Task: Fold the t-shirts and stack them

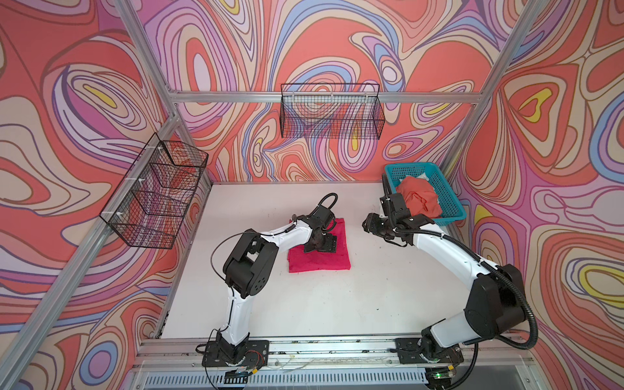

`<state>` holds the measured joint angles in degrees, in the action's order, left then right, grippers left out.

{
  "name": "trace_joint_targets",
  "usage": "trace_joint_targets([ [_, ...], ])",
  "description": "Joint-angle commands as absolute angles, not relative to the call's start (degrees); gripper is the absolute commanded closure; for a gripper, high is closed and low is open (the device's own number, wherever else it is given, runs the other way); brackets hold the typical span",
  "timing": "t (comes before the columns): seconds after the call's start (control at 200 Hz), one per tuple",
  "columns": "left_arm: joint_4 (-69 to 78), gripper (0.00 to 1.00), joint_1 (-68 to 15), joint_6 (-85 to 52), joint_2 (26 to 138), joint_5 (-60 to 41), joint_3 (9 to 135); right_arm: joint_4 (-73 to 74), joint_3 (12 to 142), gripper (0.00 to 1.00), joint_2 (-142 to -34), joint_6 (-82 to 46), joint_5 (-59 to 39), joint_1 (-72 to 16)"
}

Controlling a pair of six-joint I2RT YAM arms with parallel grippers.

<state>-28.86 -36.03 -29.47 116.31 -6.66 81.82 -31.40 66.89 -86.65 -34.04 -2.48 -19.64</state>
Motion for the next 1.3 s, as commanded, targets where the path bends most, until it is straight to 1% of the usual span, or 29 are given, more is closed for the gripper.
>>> trace_joint_targets([
  [0.0, -35.61, 0.16, -33.13, -28.18, 115.78, -5.53, 72.79, -32.3, 66.23, 0.4, -84.38, -33.85, -1.41, -19.81],
  [0.18, -36.83, 0.18, -24.65, -23.47, 107.25, -5.35, 59.6, -29.74, 64.92, 0.4, -84.07, -34.88, -3.74, -19.88],
  [0.29, -41.02, 0.18, -20.73, -21.63, 104.6, -3.52, 58.88, -27.82, 64.55, 0.4, -84.69, -35.63, -4.79, -20.67],
  [0.355, -42.0, 0.18, -18.63, -22.92, 104.16, -6.46, 58.27, -27.32, 65.1, 0.4, -85.4, -35.84, -5.19, -21.57],
  [0.501, -41.3, 0.19, -18.52, -25.98, 103.4, -6.61, 56.17, -23.66, 65.09, 0.4, -87.99, -37.73, -7.19, -26.15],
  [0.621, -40.87, 0.18, -18.46, -27.94, 101.77, -6.85, 56.41, -17.15, 63.45, 0.37, -91.83, -40.18, -10.26, -30.92],
  [0.731, -38.15, 0.14, -18.74, -28.81, 95.36, -10.2, 57.42, -8.96, 62.47, 0.37, -97.41, -42.45, -13.85, -35.33],
  [0.781, -37.97, 0.13, -18.74, -28.92, 92.34, -10.93, 58.97, -5.93, 62.75, 0.35, -100.32, -43.45, -15.3, -37.02],
  [0.856, -39.27, 0.13, -18.69, -28.85, 88.54, -10.18, 61.74, -2.2, 63.85, 0.33, -104.76, -44.19, -16.1, -39.4],
  [0.951, -42.5, 0.11, -18.15, -28.4, 85.75, -8.75, 65.58, -0.32, 66.77, 0.33, -109.74, -44.77, -17.73, -41.4],
  [1.127, -44.78, 0.11, -12.73, -28.89, 82.48, -9.04, 69.68, 0.49, 70.01, 0.37, -116.59, -46.32, -19.86, -44.38],
  [1.217, -44.16, 0.12, -9.79, -29.81, 81.08, -10.33, 70.94, 1.96, 71.51, 0.42, -118.93, -47.46, -20.77, -46.22],
  [1.292, -43.68, 0.12, -8.48, -29.89, 80.32, -10.74, 72.1, 2.39, 74.08, 0.44, -121.13, -47.98, -21.13, -47.66],
])
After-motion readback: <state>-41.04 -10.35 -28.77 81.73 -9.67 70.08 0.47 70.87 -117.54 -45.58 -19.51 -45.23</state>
